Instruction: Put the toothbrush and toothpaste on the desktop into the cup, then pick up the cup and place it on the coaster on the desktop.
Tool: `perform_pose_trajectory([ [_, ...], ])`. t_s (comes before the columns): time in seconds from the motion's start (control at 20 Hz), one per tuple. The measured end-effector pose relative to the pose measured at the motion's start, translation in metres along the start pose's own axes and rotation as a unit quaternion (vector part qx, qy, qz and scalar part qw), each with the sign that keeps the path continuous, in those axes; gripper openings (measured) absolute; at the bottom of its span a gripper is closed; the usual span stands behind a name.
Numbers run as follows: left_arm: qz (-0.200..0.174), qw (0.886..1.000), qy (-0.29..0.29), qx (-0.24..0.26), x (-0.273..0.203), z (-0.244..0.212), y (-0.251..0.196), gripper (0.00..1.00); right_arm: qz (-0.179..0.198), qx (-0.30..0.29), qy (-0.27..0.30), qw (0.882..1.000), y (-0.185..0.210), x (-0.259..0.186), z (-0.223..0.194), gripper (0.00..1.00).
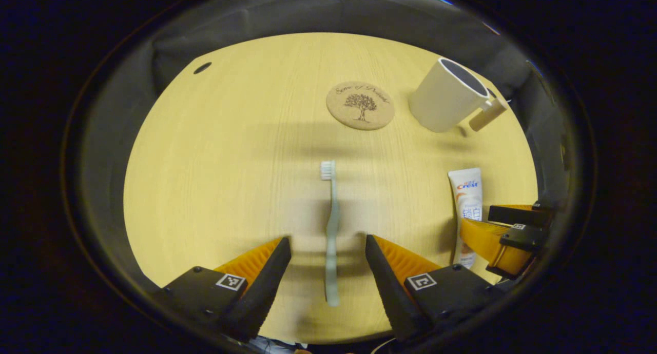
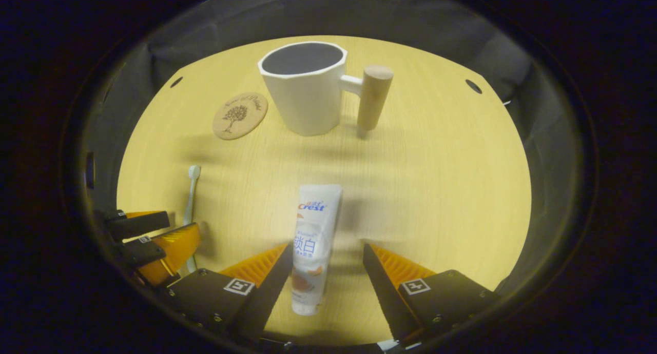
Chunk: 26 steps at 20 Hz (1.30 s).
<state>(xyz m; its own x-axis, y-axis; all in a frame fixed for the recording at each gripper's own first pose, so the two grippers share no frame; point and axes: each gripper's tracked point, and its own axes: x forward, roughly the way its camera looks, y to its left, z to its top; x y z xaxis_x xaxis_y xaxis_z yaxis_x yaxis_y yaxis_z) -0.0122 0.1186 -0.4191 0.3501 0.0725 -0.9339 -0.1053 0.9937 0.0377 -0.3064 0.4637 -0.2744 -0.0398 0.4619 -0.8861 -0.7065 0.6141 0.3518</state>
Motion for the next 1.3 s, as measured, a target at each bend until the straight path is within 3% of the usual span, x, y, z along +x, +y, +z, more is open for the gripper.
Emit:
perform_pose_trajectory([
  [0.5,0.015,0.999,0.048,0.008,0.006,-0.009,0.013,0.96,-0.012,0.011,0.026,1.000,-0.001,0.012,-0.004,0.89],
  [0.75,0.016,0.998,0.056,0.016,0.005,-0.007,0.012,0.92,-0.015,0.023,0.043,0.999,-0.002,0.014,-0.010,0.81],
  [0.85,0.013,0.998,0.054,0.022,0.005,-0.006,0.008,0.82,-0.015,0.026,0.042,0.999,-0.002,0.017,-0.012,0.78],
  [0.9,0.013,0.998,0.047,0.025,0.004,-0.002,0.008,0.78,-0.018,0.034,0.041,0.998,-0.004,0.017,-0.012,0.72],
  [0.95,0.015,0.999,0.044,0.021,0.003,0.000,0.006,0.63,-0.019,0.044,0.040,0.998,-0.005,0.019,-0.011,0.58],
  [1.0,0.015,0.999,0.038,0.018,0.002,0.003,0.005,0.48,-0.017,0.048,0.038,0.998,-0.005,0.013,-0.011,0.51],
  [1.05,0.014,0.999,0.033,0.014,-0.001,0.007,0.002,0.42,-0.013,0.041,0.035,0.998,-0.003,0.015,-0.011,0.43],
  [1.1,0.017,0.999,0.025,0.011,-0.002,0.011,0.000,0.25,-0.012,0.032,0.032,0.999,-0.006,0.015,-0.012,0.43],
  [1.15,0.018,1.000,0.023,0.012,-0.006,0.014,-0.003,0.17,-0.010,0.024,0.027,0.999,-0.007,0.014,-0.011,0.39],
  [1.3,0.021,1.000,0.006,0.020,0.001,0.012,-0.008,0.16,-0.011,0.009,0.013,1.000,-0.007,0.014,-0.010,0.39],
])
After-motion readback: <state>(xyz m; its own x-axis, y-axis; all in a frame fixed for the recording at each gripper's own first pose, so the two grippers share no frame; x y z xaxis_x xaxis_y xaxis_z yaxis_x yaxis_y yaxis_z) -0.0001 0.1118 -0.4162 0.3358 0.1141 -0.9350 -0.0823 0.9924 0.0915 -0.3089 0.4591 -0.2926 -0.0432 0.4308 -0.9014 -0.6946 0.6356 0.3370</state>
